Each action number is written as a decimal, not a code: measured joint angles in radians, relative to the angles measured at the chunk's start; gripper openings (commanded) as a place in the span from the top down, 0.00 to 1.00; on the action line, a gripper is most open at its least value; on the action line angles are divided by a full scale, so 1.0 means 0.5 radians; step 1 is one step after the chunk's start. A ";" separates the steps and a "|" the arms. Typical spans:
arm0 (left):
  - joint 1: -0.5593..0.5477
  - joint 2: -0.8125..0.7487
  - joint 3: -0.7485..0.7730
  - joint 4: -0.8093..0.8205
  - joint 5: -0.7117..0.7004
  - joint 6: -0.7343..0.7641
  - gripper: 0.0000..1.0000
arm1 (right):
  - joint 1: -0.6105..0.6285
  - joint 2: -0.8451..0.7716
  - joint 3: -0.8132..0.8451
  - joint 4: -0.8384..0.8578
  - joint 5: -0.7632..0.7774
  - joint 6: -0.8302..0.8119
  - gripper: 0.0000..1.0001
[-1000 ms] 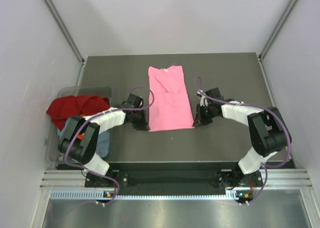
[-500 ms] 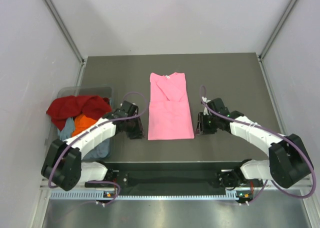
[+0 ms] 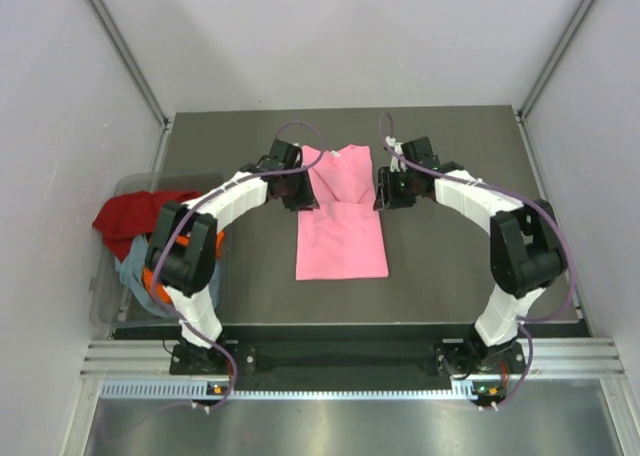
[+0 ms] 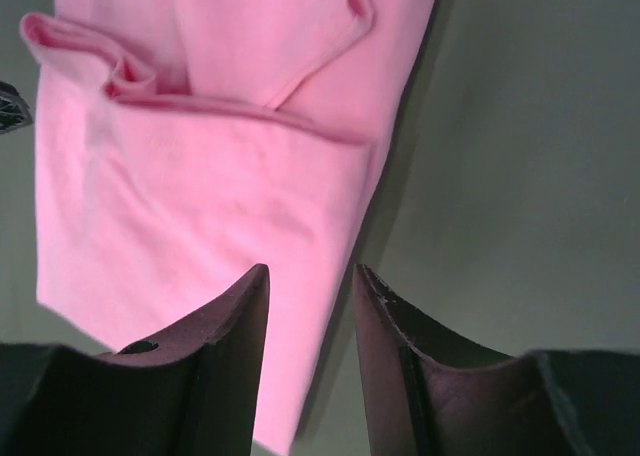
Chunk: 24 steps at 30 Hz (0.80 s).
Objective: Fold and stack the t-shirts
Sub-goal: Fold the tshirt
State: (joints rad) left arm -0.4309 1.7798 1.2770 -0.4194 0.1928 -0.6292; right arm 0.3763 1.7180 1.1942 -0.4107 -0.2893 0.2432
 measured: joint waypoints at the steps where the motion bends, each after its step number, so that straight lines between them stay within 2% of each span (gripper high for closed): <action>1: 0.014 0.096 0.052 0.002 0.001 0.014 0.73 | -0.008 0.068 0.052 0.001 -0.011 -0.021 0.60; 5: 0.068 0.317 0.146 0.005 0.003 0.056 0.73 | -0.034 0.323 0.233 -0.018 -0.060 -0.092 0.61; 10: 0.127 0.452 0.221 0.002 0.022 0.083 0.73 | -0.047 0.524 0.404 -0.053 -0.082 -0.162 0.63; 13: 0.133 0.454 0.253 0.016 -0.006 0.107 0.73 | -0.056 0.556 0.414 -0.059 -0.074 -0.184 0.72; 14: 0.133 0.459 0.262 0.021 -0.017 0.111 0.73 | -0.058 0.558 0.414 -0.060 -0.067 -0.189 0.81; 17: 0.133 0.484 0.270 0.034 -0.040 0.113 0.73 | -0.070 0.562 0.414 -0.053 -0.052 -0.203 0.97; 22: 0.133 0.505 0.270 0.067 -0.072 0.111 0.73 | -0.102 0.566 0.396 -0.031 -0.037 -0.202 1.00; 24: 0.133 0.513 0.270 0.090 -0.095 0.111 0.73 | -0.120 0.575 0.383 -0.019 -0.040 -0.201 0.97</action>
State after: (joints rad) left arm -0.3645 2.0361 1.4120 -0.3744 0.1455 -0.5739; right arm 0.3164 2.0052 1.3857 -0.4202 -0.3096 0.1425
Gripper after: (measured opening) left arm 0.267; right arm 0.009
